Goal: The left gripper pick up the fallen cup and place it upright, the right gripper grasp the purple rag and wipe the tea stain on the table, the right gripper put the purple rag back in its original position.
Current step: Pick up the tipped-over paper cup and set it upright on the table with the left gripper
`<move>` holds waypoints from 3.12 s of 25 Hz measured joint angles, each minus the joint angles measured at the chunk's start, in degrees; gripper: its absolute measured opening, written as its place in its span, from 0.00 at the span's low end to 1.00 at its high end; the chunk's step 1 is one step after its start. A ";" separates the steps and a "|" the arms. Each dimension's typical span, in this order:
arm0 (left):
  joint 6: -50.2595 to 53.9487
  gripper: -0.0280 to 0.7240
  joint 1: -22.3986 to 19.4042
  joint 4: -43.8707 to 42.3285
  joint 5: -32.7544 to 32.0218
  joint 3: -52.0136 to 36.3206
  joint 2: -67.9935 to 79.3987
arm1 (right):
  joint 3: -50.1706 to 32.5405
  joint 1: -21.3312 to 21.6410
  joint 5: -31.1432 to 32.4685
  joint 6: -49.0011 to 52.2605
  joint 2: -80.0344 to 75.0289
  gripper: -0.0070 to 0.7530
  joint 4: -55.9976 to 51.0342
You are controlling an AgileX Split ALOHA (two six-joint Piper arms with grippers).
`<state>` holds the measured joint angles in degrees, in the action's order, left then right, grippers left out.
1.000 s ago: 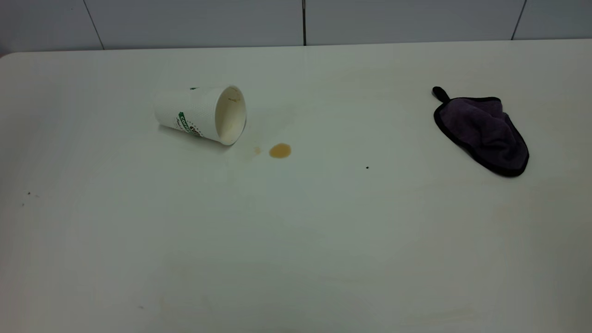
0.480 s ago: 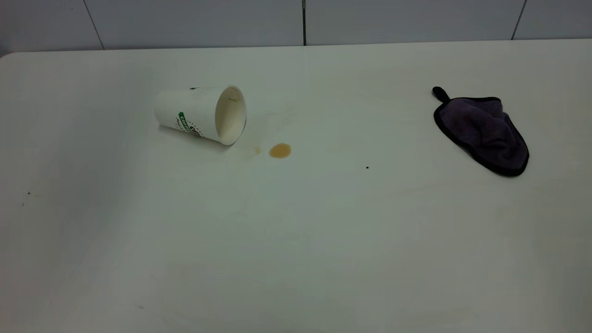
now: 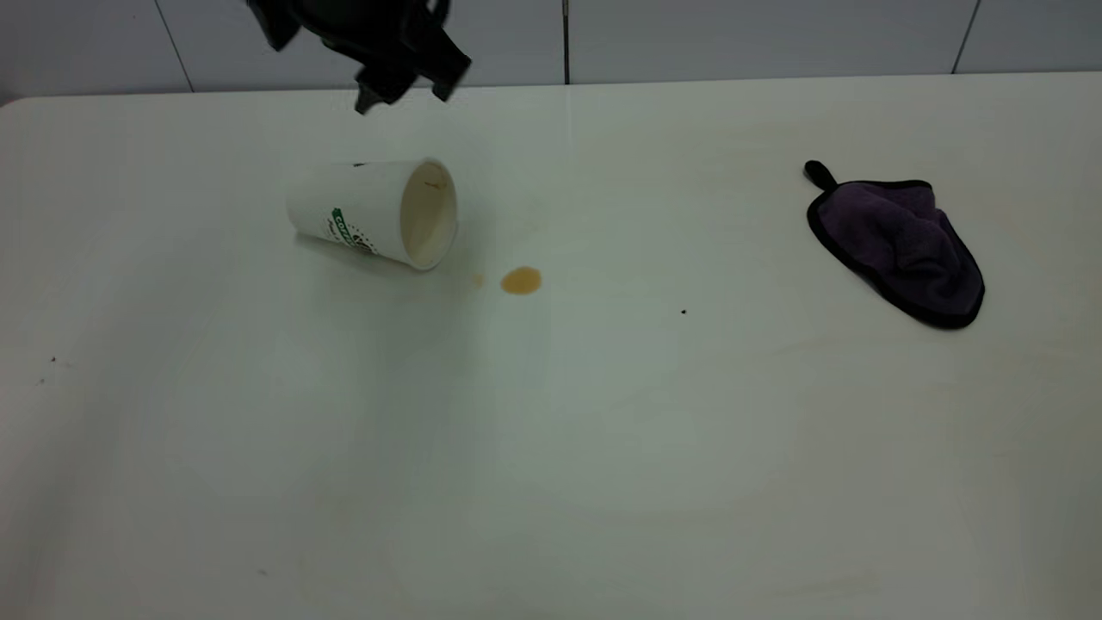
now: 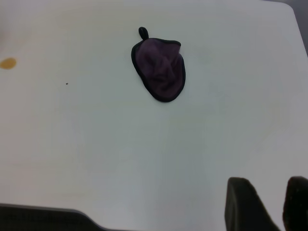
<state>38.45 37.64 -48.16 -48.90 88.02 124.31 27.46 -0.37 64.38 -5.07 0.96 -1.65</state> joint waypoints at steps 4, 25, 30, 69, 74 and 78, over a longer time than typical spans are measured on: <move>-0.57 0.87 0.08 -0.86 -0.18 5.97 7.86 | 0.00 0.00 0.00 0.00 0.00 0.32 0.00; -0.63 0.82 -0.66 -12.67 -1.51 20.97 27.93 | 0.00 0.00 0.00 0.00 0.00 0.32 0.00; -0.52 0.68 -2.98 -13.59 -1.82 20.97 28.37 | 0.00 0.00 0.00 0.00 0.00 0.32 0.00; -50.78 0.01 -30.71 55.34 4.22 21.03 14.11 | 0.00 0.00 0.00 0.00 0.00 0.32 0.00; -50.83 0.02 -30.71 57.19 6.09 21.03 16.65 | 0.00 0.00 0.00 0.00 0.00 0.32 0.00; -50.84 0.03 -30.71 57.78 7.23 21.03 17.57 | 0.00 0.00 0.00 0.00 0.00 0.32 0.00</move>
<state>-12.40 6.93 9.63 -41.67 109.05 141.88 27.46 -0.37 64.38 -5.07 0.96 -1.65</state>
